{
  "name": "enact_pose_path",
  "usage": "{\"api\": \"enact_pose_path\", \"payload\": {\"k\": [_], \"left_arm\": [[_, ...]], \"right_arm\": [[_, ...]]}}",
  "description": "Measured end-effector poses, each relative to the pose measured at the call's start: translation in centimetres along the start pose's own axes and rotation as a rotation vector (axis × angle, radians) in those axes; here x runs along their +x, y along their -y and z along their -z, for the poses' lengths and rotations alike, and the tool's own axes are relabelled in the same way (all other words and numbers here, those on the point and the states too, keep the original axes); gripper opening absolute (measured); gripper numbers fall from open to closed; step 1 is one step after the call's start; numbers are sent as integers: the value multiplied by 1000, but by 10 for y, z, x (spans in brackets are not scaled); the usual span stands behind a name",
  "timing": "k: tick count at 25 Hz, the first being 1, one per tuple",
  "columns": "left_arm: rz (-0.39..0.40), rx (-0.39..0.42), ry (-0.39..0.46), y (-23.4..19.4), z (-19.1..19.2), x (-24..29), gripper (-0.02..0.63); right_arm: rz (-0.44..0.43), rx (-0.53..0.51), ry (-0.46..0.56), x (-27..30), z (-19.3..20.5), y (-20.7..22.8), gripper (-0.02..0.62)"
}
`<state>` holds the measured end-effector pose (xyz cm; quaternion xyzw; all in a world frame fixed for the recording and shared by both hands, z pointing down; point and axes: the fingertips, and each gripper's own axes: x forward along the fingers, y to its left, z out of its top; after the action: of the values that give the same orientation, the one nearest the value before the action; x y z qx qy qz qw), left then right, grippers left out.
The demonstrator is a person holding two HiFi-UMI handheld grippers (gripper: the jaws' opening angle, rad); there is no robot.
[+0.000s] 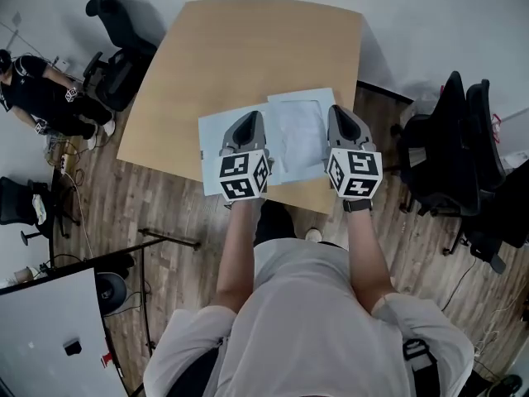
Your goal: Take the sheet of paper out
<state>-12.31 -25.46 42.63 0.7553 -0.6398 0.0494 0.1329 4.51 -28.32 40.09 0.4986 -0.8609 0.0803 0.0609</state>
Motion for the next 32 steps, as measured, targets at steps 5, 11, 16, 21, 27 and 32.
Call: {"api": "enact_pose_path", "payload": {"k": [5,11,16,21,27,32], "left_arm": [[21,-31,-118,-19,37,35,9],[51,-20,-254,-32,98,65,9],[37,-26,-334,-47,137,80,9],[116,-5,-401,-45,167,94,9],[179,34,-524,-44,209,102,9],[243,41,-621,-33,242,108,11]], "right_arm": [[-7,9,-77,32,26,-2,12],[-24,14,-172,61,66,-11,12],[-11,-1,-264,80,101,-13,12],[-13,-17,-332,95,129,-11,13],[-2,-11,-392,107,153,-14,13],[26,-13,-433,114,168,-11,14]]}}
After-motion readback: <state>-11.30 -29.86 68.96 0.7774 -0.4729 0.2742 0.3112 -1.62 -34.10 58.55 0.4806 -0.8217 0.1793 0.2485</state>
